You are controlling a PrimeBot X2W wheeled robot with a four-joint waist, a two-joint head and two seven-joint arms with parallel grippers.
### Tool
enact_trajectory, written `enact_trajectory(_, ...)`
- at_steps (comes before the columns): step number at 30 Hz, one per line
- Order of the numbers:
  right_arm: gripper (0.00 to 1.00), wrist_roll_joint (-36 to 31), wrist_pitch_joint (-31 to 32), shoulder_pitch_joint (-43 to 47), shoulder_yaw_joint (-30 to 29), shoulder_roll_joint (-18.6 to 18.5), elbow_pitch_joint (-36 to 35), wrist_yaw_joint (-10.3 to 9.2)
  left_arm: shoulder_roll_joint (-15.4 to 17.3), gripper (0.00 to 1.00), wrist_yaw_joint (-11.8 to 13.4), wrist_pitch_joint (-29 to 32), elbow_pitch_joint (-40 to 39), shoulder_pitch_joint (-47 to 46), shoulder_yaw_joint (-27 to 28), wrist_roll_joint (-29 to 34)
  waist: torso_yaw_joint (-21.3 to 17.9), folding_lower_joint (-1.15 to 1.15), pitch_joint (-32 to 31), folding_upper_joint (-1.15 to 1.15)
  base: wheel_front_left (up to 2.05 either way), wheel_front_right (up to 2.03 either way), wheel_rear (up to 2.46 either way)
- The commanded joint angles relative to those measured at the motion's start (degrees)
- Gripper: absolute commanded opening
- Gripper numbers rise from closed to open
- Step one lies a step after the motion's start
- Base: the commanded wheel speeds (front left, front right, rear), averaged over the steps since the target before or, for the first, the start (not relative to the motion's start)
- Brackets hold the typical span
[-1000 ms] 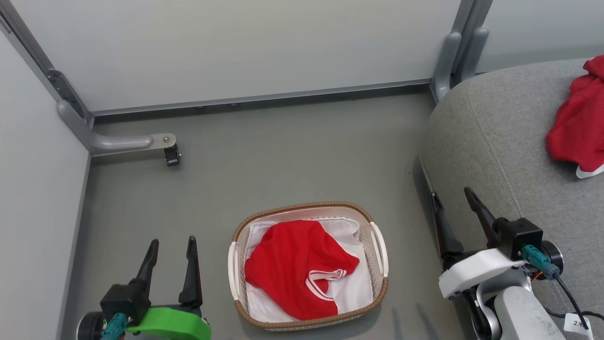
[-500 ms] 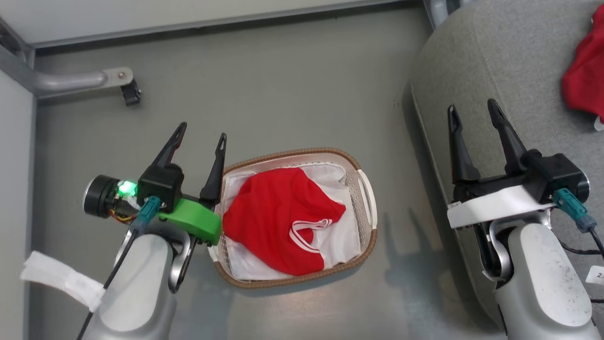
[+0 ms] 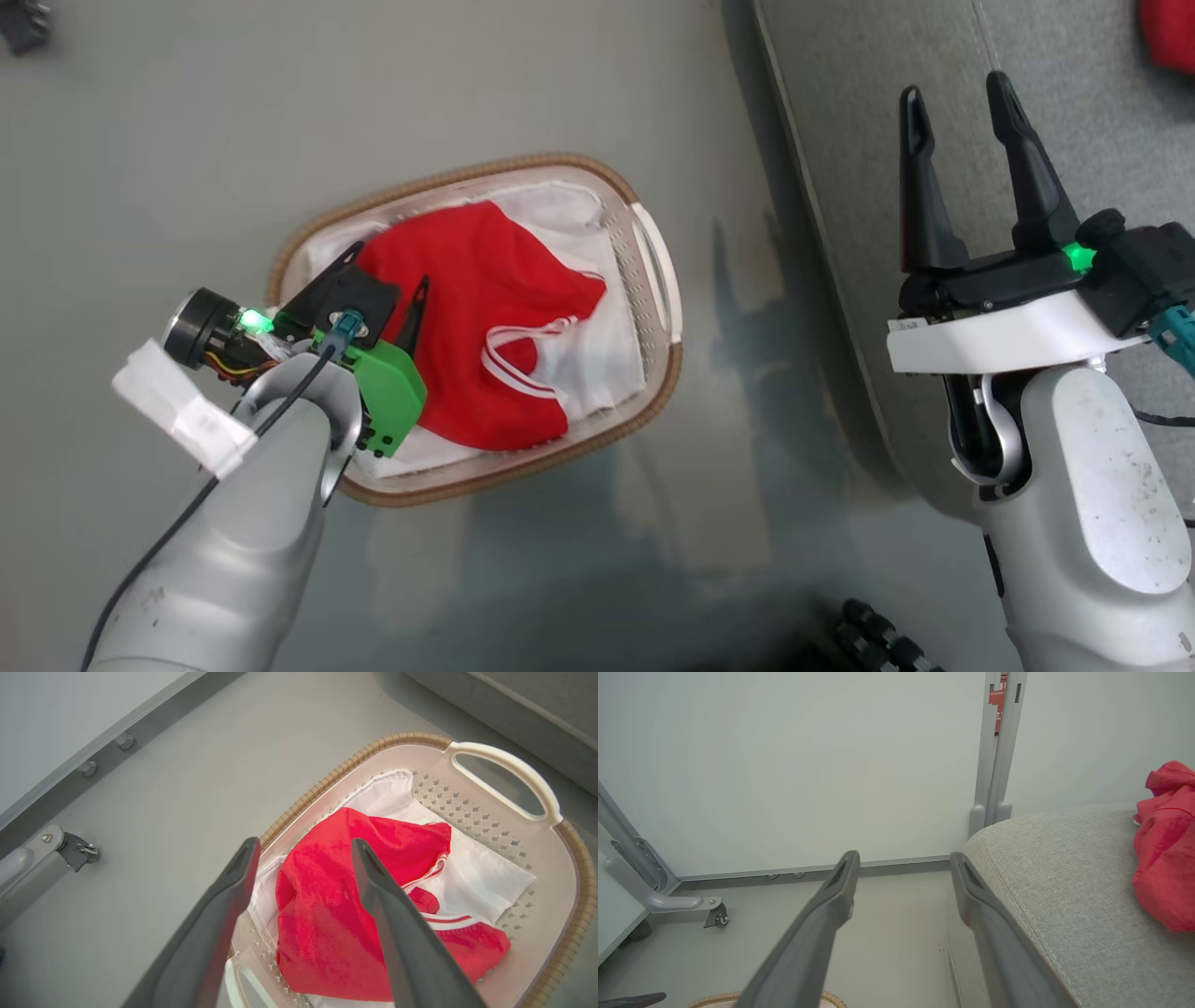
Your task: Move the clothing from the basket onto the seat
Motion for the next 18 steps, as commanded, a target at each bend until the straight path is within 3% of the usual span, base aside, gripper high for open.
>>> enact_trajectory(1,1.00,0.5,-0.1,-1.0,0.2,0.0,-0.6,-0.08,0.7,1.00,-0.1,1.1,1.8,-2.0,-0.2,0.4,-6.8,-0.01,8.8,0.00,0.00,0.00,0.00)
enact_trajectory(7,1.00,1.6,-0.1,-2.4,1.0,0.0,-2.4,-0.08,1.1,1.00,2.2,3.2,8.9,-7.1,0.3,0.3,-8.1,-0.01,12.6,0.00,0.00,0.00,0.00)
enact_trajectory(14,1.00,1.7,-0.1,-3.2,1.4,0.0,-3.0,-0.08,2.4,1.00,8.5,3.2,14.2,-11.7,1.1,1.2,-8.2,-0.01,14.6,0.00,0.00,0.00,0.00)
enact_trajectory(18,1.00,2.1,-0.1,-3.3,1.9,-0.1,-2.7,-0.08,1.9,1.00,10.2,3.4,16.5,-12.9,1.5,0.3,-8.1,-0.01,14.8,0.00,0.00,0.00,0.00)
